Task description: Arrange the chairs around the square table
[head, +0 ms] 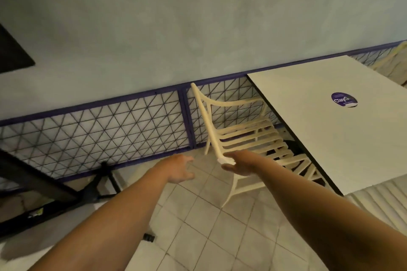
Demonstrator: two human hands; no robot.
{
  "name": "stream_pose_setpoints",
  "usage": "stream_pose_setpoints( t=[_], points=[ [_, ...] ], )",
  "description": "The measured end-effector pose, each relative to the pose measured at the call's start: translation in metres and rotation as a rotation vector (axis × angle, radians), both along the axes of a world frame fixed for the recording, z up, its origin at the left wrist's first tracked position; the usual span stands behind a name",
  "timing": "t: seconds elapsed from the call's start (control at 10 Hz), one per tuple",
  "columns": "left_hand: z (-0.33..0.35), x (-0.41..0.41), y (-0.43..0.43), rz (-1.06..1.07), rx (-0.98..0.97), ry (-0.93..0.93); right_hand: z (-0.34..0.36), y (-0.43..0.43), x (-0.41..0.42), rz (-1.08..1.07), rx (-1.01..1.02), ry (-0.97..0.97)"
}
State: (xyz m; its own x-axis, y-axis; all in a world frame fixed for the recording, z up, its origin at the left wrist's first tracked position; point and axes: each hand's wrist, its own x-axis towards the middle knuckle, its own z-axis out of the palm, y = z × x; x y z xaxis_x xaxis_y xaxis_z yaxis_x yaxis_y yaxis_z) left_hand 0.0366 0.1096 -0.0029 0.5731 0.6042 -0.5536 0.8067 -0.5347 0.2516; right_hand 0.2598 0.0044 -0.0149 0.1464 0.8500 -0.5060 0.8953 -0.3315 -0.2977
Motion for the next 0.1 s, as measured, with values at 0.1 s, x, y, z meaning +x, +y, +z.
stream_pose_setpoints(
  t=[0.1],
  points=[
    [0.0004, 0.0184, -0.0317, 0.062, 0.025, 0.0, 0.0063, -0.0177, 0.0319, 0.103, 0.029, -0.003]
  ],
)
